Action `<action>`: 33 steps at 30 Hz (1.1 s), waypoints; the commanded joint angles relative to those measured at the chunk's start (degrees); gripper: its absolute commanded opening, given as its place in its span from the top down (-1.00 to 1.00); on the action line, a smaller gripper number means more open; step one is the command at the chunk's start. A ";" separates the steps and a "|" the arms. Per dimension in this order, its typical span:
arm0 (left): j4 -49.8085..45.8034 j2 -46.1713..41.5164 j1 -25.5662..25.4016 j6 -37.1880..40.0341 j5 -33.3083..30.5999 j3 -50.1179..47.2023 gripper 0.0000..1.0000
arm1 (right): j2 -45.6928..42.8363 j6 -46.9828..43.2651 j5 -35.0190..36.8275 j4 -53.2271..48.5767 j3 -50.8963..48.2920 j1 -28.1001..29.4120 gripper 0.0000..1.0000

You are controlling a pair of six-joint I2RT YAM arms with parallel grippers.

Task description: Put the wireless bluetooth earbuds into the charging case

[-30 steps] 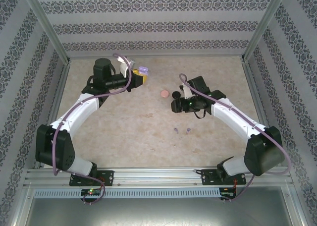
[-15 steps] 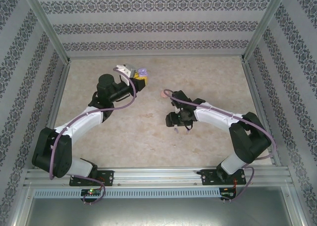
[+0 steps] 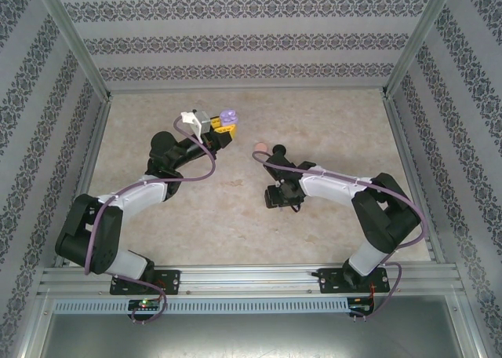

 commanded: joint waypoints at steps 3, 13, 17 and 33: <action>8.03 0.68 -0.07 -2.75 4.36 -1.20 1.00 | 0.99 0.04 2.38 -1.33 -0.25 1.46 0.01; 9.14 0.95 0.15 -4.02 5.30 -1.86 1.00 | 3.27 -0.76 5.04 -1.86 0.34 2.91 0.12; 9.22 0.85 0.16 -4.29 5.35 -2.14 1.00 | 3.87 -0.93 5.75 -1.74 0.44 3.08 0.15; 9.69 1.48 0.14 -5.49 5.46 -2.76 1.00 | 5.52 -2.18 6.28 -2.24 2.59 3.58 0.39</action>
